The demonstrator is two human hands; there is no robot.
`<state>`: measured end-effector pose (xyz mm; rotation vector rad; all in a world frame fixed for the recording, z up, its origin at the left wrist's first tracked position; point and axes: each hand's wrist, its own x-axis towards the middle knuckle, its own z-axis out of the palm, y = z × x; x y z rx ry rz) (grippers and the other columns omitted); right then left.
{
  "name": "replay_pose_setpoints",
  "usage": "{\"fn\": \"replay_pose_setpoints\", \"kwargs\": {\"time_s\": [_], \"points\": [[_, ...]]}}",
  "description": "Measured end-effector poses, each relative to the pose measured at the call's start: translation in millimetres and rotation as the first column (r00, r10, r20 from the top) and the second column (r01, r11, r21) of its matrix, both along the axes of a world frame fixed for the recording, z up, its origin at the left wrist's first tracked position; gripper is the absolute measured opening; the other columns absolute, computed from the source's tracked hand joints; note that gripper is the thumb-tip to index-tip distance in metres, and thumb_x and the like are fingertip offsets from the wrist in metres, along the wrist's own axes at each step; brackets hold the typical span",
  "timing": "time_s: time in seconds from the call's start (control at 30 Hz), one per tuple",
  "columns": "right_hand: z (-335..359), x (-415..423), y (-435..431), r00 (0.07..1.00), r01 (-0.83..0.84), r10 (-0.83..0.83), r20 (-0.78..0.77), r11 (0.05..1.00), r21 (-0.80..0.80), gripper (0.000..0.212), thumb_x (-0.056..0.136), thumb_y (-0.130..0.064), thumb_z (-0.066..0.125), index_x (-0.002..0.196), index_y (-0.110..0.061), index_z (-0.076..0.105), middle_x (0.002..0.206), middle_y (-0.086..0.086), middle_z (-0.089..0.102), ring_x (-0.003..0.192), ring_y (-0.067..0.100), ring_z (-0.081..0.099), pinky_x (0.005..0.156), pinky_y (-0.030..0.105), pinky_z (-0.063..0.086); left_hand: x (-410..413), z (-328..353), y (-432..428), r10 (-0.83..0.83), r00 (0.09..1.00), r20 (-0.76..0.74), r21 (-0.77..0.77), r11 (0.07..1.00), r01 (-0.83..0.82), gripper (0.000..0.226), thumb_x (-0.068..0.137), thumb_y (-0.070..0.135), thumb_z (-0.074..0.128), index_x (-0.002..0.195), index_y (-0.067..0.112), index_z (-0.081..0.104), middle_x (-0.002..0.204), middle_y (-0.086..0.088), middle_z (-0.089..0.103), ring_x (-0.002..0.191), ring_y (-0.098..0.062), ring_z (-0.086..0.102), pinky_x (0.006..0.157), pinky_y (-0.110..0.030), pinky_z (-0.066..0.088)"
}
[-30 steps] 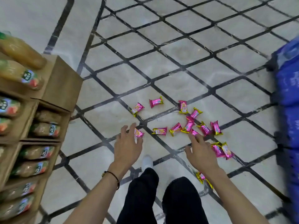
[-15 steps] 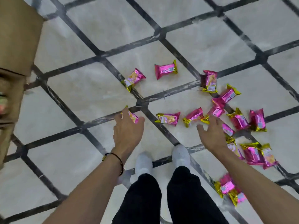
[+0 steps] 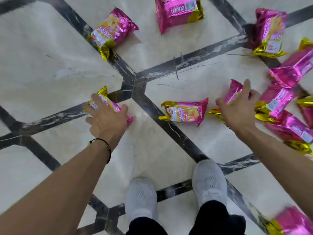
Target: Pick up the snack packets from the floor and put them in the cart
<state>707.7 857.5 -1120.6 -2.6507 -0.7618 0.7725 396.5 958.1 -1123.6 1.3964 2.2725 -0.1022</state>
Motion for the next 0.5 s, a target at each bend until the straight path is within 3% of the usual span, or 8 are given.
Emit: {"fn": "replay_pose_setpoints", "kwargs": {"time_s": [0.17, 0.33, 0.43, 0.5], "points": [[-8.9, 1.5, 10.1, 0.997, -0.047, 0.048, 0.053, 0.999, -0.02, 0.082, 0.079, -0.026, 0.071, 0.148, -0.017, 0.028, 0.148, 0.019, 0.026, 0.121, 0.048, 0.046, 0.099, 0.048, 0.045, 5.5, -11.8, 1.0, -0.063, 0.998, -0.008, 0.009, 0.998, 0.064, 0.082, 0.081, 0.03, 0.068, 0.149, 0.016, 0.024, 0.156, -0.018, 0.018, 0.118, -0.051, 0.047, 0.075, -0.045, 0.035], [18.9, -8.4, 3.9, 0.974, -0.214, 0.213, 0.082, 0.977, 0.005, 0.071, 0.074, -0.019, 0.069, 0.137, -0.013, 0.037, 0.138, 0.018, 0.033, 0.103, 0.048, 0.053, 0.094, 0.055, 0.047, 18.6, 17.1, -9.1, -0.195, 0.98, 0.049, 0.037, 0.981, 0.193, 0.07, 0.088, 0.02, 0.061, 0.149, 0.015, 0.027, 0.155, -0.019, 0.02, 0.123, -0.048, 0.042, 0.071, -0.045, 0.038], [53.3, -13.8, 1.9, 0.938, -0.332, 0.328, 0.11, 0.943, 0.017, 0.073, 0.072, -0.022, 0.068, 0.138, -0.012, 0.038, 0.141, 0.019, 0.034, 0.103, 0.047, 0.052, 0.092, 0.055, 0.046, 26.9, 48.8, -13.7, -0.266, 0.963, 0.039, 0.059, 0.963, 0.263, 0.072, 0.09, 0.017, 0.06, 0.152, 0.017, 0.024, 0.161, -0.017, 0.014, 0.133, -0.044, 0.035, 0.07, -0.043, 0.039], [82.0, -15.3, 1.1, 0.906, -0.403, 0.398, 0.141, 0.915, 0.003, 0.075, 0.073, -0.023, 0.069, 0.14, -0.012, 0.038, 0.145, 0.02, 0.034, 0.108, 0.047, 0.051, 0.091, 0.053, 0.045, 32.5, 76.6, -15.1, -0.324, 0.946, 0.032, 0.078, 0.944, 0.32, 0.072, 0.091, 0.017, 0.06, 0.154, 0.017, 0.023, 0.164, -0.014, 0.011, 0.13, -0.044, 0.039, 0.07, -0.043, 0.038]]}}
